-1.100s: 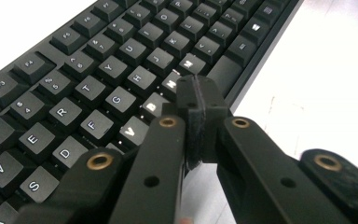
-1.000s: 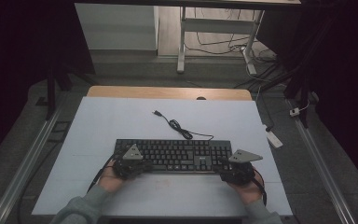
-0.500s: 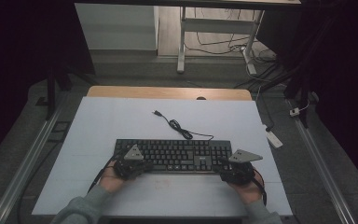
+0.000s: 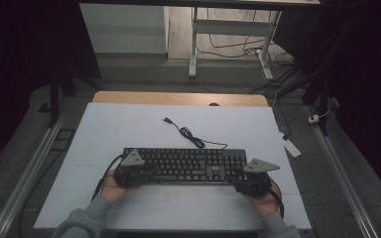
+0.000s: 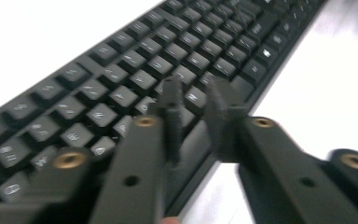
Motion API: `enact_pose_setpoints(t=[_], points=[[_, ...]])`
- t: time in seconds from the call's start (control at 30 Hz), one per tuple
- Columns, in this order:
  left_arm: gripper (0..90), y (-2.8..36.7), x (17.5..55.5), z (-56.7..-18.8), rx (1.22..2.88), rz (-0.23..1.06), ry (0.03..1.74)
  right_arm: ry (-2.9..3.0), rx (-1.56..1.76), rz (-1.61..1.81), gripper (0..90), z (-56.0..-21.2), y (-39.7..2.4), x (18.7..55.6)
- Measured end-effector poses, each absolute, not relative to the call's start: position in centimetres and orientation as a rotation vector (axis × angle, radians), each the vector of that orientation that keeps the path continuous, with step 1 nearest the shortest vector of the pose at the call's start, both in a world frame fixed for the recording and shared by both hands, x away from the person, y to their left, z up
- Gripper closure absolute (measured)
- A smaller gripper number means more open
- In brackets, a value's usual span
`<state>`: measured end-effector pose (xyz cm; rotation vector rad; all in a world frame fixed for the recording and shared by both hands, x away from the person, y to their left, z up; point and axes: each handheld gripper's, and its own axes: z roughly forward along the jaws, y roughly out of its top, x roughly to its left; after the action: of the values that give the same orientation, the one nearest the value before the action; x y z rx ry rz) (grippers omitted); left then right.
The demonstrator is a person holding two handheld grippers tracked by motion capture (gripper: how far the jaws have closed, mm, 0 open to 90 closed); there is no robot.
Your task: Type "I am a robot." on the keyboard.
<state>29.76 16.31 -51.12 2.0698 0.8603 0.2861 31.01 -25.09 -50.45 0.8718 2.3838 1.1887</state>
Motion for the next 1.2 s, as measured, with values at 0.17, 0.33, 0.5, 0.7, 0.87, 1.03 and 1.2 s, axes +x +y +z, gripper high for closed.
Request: enact_pose_setpoints(t=[0.17, 0.33, 0.5, 0.7, 0.87, 1.03, 1.2], points=[[51.7, 17.4, 29.9, -50.9, 2.046, 0.332, 0.928, 2.384, 0.873, 1.183, 53.5, -50.4, -25.1, 31.0], [44.1, 18.2, 30.0, -50.9, 2.026, 0.340, 0.969, 2.383, 0.874, 1.181, 53.5, -50.4, -25.1, 31.0], [40.1, 18.5, 30.1, -50.9, 2.023, 0.344, 0.985, 2.384, 0.873, 1.188, 53.4, -50.5, -25.1, 31.0], [38.1, 18.7, 30.1, -50.8, 2.024, 0.340, 0.989, 2.380, 0.876, 1.187, 53.4, -50.4, -25.2, 31.0], [35.3, 18.8, 30.1, -50.8, 2.021, 0.352, 1.006, 2.384, 0.874, 1.180, 53.2, -50.4, -25.2, 31.0], [34.4, 19.0, 30.2, -50.7, 2.019, 0.366, 1.012, 2.382, 0.874, 1.179, 52.9, -50.4, -25.2, 31.0], [36.8, 19.0, 30.4, -50.6, 2.025, 0.382, 1.024, 2.380, 0.874, 1.177, 52.6, -50.5, -25.1, 31.0]])
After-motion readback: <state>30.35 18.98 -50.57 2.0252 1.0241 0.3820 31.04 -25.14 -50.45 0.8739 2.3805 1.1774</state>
